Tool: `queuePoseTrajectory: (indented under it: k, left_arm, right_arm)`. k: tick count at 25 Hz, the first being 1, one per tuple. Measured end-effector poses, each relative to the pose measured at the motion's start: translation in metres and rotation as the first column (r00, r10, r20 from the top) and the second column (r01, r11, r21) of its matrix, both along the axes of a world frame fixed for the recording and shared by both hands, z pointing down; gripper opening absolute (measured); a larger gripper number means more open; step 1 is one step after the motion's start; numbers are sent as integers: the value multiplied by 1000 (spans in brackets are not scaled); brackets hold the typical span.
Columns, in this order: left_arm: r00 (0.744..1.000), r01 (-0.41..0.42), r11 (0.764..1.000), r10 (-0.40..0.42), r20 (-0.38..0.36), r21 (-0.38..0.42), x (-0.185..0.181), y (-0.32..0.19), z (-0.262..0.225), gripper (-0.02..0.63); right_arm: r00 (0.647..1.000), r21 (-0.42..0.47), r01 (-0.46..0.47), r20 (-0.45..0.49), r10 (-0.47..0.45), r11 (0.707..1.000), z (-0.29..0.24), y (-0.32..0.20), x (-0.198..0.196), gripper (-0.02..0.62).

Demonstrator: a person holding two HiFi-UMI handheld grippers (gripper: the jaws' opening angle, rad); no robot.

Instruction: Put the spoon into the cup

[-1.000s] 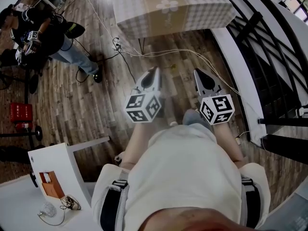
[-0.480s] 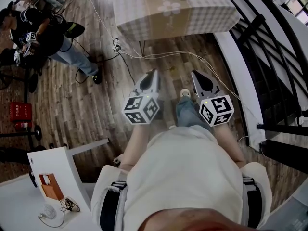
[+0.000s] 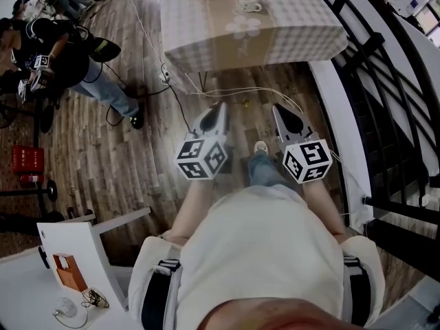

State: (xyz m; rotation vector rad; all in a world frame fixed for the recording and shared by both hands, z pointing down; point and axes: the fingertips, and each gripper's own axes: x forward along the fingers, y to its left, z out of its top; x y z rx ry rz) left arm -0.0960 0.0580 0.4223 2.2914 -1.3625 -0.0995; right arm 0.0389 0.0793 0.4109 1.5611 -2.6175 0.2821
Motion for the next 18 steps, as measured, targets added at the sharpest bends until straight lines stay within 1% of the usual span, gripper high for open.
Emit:
queuePoseTrajectory:
  k: [9, 18]
  left_arm:
    - [1000, 29, 999, -30, 11, 14, 22, -63, -19, 5]
    - [998, 67, 998, -67, 9, 16, 45, -131, -28, 5]
  right_arm:
    - [1000, 10, 29, 1, -29, 1000, -16, -71, 25, 2]
    - [998, 19, 63, -12, -63, 998, -26, -145, 52, 2]
